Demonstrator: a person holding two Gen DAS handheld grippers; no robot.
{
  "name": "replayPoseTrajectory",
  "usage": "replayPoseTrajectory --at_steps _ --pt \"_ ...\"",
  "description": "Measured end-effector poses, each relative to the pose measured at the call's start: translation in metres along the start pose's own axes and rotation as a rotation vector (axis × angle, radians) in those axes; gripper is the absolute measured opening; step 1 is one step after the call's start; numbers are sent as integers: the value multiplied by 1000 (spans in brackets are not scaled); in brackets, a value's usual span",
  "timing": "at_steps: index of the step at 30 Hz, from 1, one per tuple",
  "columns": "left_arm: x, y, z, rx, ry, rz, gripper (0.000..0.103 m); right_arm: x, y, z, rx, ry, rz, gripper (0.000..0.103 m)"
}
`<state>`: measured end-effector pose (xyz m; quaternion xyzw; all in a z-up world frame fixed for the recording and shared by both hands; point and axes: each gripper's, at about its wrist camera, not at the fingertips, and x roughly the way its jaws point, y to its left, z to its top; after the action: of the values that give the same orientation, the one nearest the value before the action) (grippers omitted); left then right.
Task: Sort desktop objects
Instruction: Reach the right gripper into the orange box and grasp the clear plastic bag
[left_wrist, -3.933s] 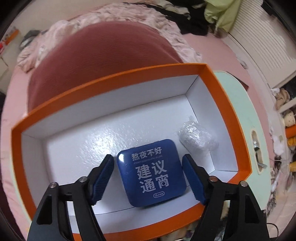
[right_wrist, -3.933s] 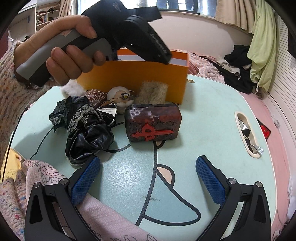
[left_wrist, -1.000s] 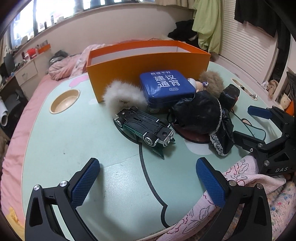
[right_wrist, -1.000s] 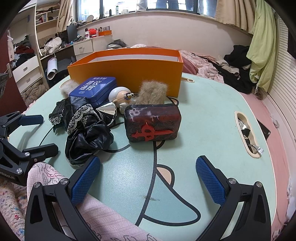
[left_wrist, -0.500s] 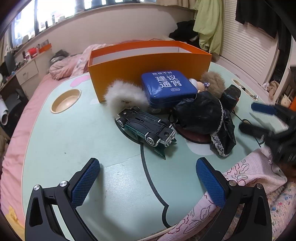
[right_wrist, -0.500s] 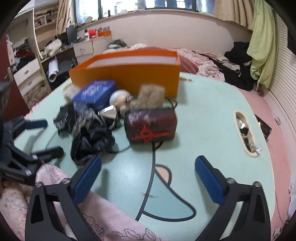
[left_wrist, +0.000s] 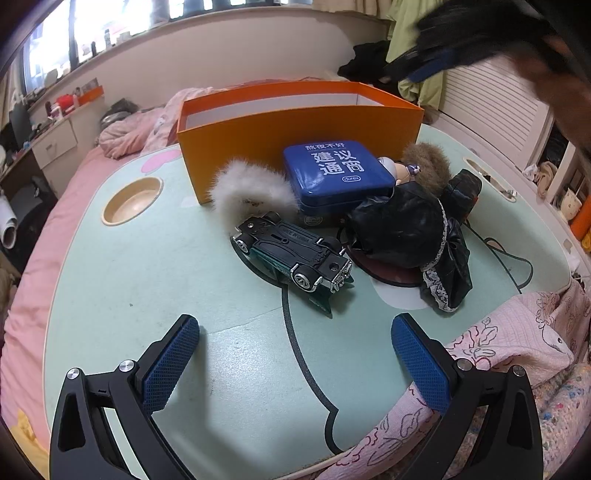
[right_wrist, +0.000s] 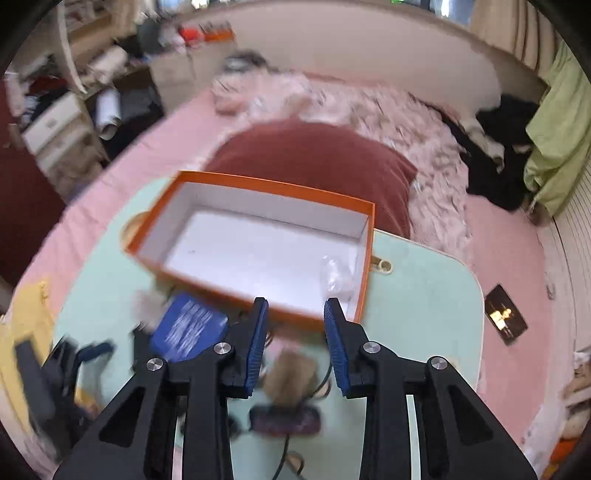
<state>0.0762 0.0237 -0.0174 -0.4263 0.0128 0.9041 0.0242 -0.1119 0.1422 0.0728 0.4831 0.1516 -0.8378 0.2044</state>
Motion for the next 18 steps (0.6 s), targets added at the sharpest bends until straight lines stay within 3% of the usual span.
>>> replayPoseTrajectory --at_steps 5,12,16,18 --pt "0 -1 0 0 -5 -2 103 61 11 34 -73 187 -103 33" --pt "0 -1 -1 0 -6 -2 103 108 10 40 -88 315 -218 33" --pt "-1 -3 -1 -2 -8 -3 103 108 10 39 -103 307 -252 25" --pt "-1 -3 -1 -2 -8 -2 103 95 10 39 -82 269 -202 24"
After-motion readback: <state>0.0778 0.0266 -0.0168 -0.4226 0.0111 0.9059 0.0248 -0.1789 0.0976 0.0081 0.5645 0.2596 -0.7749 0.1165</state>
